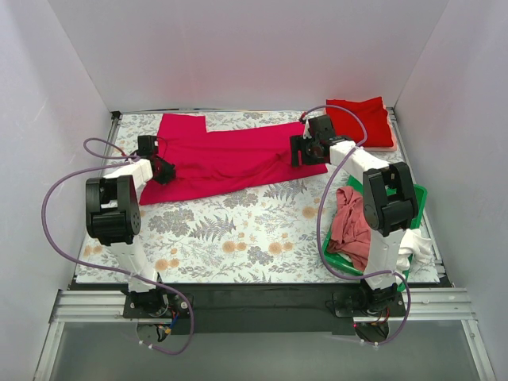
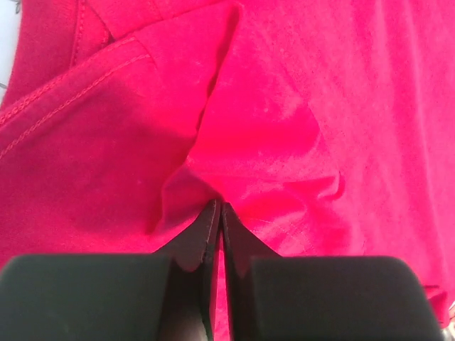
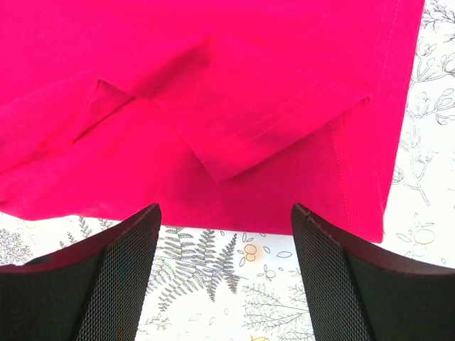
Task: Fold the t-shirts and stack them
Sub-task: Flatten the tshirt out
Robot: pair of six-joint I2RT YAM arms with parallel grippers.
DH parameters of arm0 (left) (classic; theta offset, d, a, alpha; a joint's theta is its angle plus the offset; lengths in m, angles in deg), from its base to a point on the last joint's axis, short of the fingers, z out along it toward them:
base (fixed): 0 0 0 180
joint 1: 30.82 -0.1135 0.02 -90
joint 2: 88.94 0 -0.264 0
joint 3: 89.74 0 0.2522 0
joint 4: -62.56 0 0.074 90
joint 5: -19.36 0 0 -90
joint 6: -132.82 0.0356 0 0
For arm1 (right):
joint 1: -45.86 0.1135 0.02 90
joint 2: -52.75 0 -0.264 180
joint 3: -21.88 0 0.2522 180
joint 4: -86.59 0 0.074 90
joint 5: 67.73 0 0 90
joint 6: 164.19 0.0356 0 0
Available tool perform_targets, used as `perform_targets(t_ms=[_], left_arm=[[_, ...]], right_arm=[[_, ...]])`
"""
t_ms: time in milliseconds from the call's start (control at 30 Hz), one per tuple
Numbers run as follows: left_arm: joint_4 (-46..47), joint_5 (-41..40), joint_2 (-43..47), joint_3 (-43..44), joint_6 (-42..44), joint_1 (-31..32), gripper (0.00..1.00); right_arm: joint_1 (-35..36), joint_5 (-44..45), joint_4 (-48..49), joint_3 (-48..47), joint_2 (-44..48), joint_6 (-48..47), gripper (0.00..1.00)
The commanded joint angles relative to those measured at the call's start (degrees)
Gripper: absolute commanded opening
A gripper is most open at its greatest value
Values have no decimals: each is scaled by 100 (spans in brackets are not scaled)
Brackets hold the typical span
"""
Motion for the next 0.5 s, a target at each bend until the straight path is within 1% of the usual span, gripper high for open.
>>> perform_targets(t_ms=[0, 267, 367, 467], left_arm=[[7, 55, 203, 184, 80, -5, 0], [-11, 99, 730, -44, 185, -5, 0], [-10, 73, 1090, -176, 203, -5, 0], [-19, 37, 1258, -299, 203, -14, 0]], right_arm=[[5, 93, 113, -6, 176, -28, 80], [5, 101, 61, -287, -70, -10, 77], [5, 32, 43, -445, -245, 60, 73], [22, -135, 8, -551, -395, 165, 68]])
